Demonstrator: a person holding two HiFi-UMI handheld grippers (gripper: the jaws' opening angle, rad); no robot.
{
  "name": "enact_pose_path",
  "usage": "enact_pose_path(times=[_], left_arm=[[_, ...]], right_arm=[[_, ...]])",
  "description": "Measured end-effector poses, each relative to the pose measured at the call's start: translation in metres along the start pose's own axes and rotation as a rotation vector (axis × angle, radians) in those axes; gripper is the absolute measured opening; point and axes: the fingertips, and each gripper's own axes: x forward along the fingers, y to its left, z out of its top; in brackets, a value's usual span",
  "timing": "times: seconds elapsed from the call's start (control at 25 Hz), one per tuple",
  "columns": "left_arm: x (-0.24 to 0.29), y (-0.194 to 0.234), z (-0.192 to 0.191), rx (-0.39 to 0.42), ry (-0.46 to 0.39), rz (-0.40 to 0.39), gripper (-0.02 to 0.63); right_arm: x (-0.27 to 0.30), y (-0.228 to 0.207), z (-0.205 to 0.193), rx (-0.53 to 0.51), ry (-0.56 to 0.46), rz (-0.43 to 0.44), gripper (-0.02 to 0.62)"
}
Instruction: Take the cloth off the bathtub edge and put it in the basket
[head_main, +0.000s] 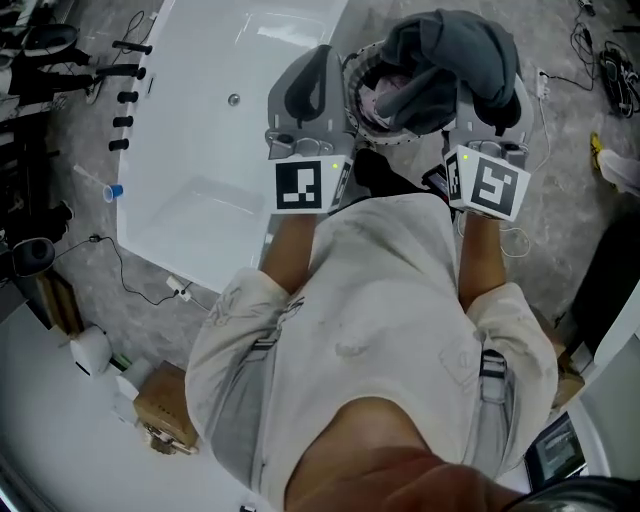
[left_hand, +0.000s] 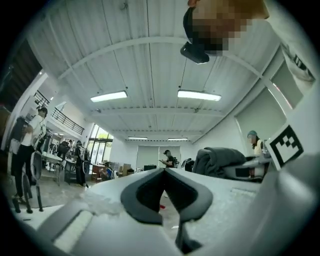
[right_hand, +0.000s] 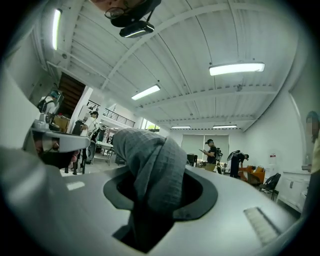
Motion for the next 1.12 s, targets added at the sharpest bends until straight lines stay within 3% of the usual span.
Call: enact_pose_path(times=[0.28,0.64,0.96,1.12], left_arm=[[0.002,-0.005,-0.020,-0.010,0.051,-0.014,0.000],[-0.002,0.009,-0.049,-0.013,0.105,0.005,0.000],[-0.006,0.012,-0.059,-0.024,0.124,0.029,0.000],[-0.007,0.015,-0.061,-0.026,0.131,0.040,0.000]], right_arm=[[0.007,-0.001,-0.052,0.044,0.122,0.015,0.163],[0.033,0.032,-0.162,0.063,0.354,0.091,0.163],[0.044,0.066,-0.287,0.048,0.653,0.247,0.164],[0.041,0.081,-0.349,0.082,0.807,0.270,0.164]])
